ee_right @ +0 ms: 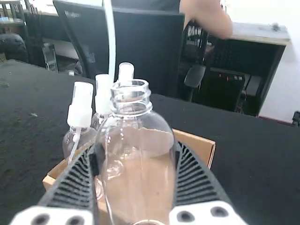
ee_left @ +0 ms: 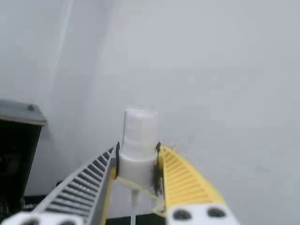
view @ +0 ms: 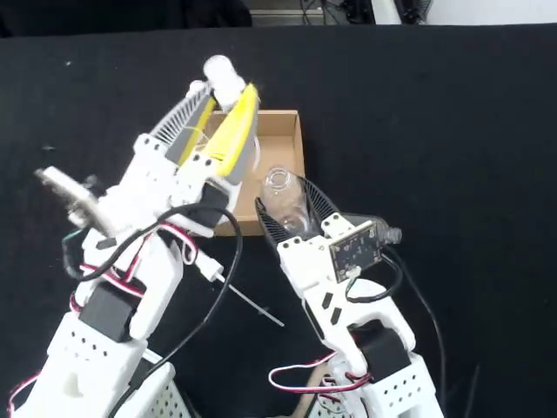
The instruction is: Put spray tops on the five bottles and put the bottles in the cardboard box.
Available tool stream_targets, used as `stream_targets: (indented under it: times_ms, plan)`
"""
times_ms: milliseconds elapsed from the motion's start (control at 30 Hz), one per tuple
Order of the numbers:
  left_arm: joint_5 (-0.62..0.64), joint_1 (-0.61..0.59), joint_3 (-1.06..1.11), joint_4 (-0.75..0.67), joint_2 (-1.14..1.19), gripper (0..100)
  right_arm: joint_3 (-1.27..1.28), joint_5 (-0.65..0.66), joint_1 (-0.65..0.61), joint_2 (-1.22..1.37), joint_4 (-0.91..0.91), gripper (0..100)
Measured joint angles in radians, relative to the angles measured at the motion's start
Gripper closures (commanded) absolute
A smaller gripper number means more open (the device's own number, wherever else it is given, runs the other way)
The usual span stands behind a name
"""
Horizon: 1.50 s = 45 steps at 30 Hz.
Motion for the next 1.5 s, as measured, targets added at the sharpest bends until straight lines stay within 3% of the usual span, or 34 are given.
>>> stream_targets:
  times_ms: [233,400,600,967,1500]
  plan:
    - [-0.002,-0.003,-0.003,-0.1,0.0,97,0.002,0.0,0.0,0.0,0.0,98.7]
    - [-0.002,-0.002,-0.068,0.008,0.0,97,0.003,0.0,0.0,0.0,-0.021,98.7]
    - [-0.002,-0.002,-0.187,0.115,0.014,97,0.084,0.0,0.0,0.0,-0.178,98.7]
    - [0.031,0.098,-0.207,0.124,0.014,97,0.101,0.0,0.0,0.0,-0.232,98.7]
    - [0.034,0.1,-0.189,0.124,0.014,97,0.101,0.0,0.0,0.0,-0.232,98.7]
